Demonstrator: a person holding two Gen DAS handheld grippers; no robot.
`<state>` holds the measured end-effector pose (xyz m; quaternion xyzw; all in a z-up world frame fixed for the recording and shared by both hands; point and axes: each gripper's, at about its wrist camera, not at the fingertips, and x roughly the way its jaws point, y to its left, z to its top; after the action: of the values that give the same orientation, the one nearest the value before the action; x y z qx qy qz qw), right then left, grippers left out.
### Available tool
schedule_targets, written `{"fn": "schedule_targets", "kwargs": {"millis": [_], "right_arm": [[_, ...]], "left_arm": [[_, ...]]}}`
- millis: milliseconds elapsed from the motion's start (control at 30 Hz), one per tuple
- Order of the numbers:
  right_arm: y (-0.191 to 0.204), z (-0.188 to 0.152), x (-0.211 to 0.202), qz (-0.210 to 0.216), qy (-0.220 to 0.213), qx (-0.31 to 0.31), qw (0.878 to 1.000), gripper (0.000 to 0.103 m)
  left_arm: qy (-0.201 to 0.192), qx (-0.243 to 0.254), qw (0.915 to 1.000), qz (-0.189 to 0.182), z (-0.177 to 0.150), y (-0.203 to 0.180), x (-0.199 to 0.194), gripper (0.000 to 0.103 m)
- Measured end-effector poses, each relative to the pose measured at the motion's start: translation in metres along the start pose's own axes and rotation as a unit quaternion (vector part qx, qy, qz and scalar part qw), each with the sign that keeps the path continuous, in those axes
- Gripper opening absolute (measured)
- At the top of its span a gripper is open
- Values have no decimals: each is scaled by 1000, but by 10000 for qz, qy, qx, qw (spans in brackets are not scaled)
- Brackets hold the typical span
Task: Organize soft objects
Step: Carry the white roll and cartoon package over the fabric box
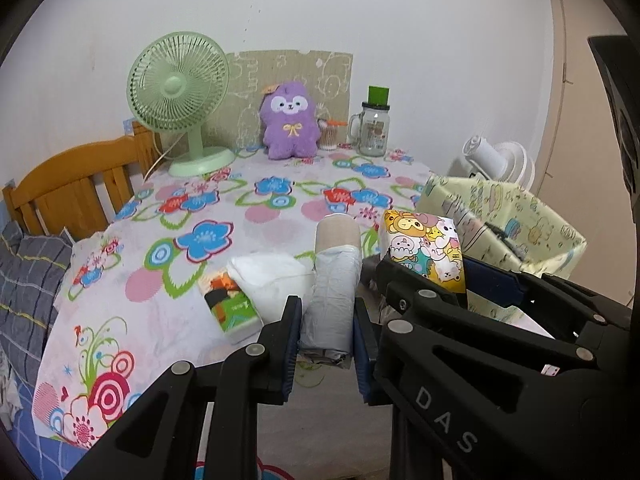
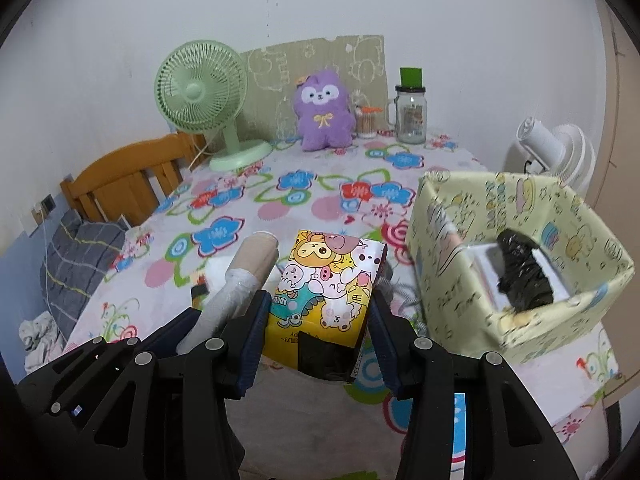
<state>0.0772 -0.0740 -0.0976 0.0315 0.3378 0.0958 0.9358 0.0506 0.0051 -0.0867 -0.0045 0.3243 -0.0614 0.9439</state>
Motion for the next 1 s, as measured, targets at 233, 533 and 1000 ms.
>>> {"fn": "schedule_targets", "kwargs": {"millis": [233, 533, 1000], "right_arm": [[-6, 19, -13, -14, -105, 21, 9999, 52], [-16, 44, -28, -58, -256, 91, 9996, 52], [-34, 67, -42, -84, -465, -55, 9989, 52]], "left_arm": [[-94, 34, 10000, 1, 20, -8, -9, 23], [-226, 124, 9997, -4, 44, -20, -18, 23], [-400, 68, 9992, 14, 66, -40, -21, 23]]}}
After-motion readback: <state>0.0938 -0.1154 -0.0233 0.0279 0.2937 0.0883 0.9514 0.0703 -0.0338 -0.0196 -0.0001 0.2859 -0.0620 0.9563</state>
